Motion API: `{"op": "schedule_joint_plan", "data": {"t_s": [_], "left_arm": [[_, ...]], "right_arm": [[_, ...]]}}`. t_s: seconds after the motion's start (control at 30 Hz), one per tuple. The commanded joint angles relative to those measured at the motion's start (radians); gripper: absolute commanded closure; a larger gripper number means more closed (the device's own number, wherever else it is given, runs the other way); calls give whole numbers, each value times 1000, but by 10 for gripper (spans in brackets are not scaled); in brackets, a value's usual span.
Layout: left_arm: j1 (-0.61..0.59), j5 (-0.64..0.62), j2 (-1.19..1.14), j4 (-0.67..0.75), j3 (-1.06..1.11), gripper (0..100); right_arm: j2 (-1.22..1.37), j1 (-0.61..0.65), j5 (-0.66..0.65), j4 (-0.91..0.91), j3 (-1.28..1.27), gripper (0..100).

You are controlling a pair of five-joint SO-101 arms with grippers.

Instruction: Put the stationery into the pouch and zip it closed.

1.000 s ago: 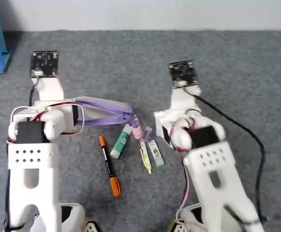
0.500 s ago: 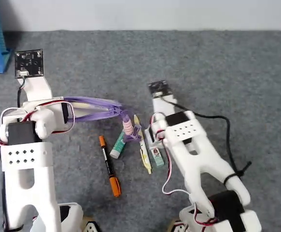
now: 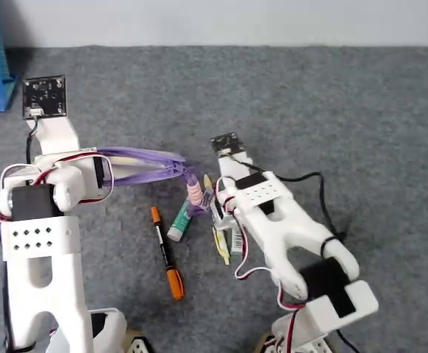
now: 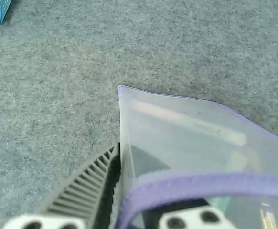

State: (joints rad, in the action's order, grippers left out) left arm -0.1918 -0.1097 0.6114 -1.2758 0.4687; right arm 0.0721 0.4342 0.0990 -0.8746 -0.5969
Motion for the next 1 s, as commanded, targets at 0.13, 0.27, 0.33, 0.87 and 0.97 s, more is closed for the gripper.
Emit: {"op": "schedule_joint_plan", "data": {"t_s": [0.13,0.27,0.33,0.87,0.97], "left_arm": [[-2,-8,3,-11,-61,987],[0,-8,3,-15,-61,987],[0,-8,3,-15,-54,987],[3,-34,0,-14,-54,987],[3,-34,0,-14,-54,987]], "right_arm": [[-12,7,-61,5,34,981],[-94,-5,-61,-61,34,991],[-168,-8,-61,-110,34,991],[-1013,91,-63,-199,40,991],[-1107,163,-63,-130,40,991]]}}
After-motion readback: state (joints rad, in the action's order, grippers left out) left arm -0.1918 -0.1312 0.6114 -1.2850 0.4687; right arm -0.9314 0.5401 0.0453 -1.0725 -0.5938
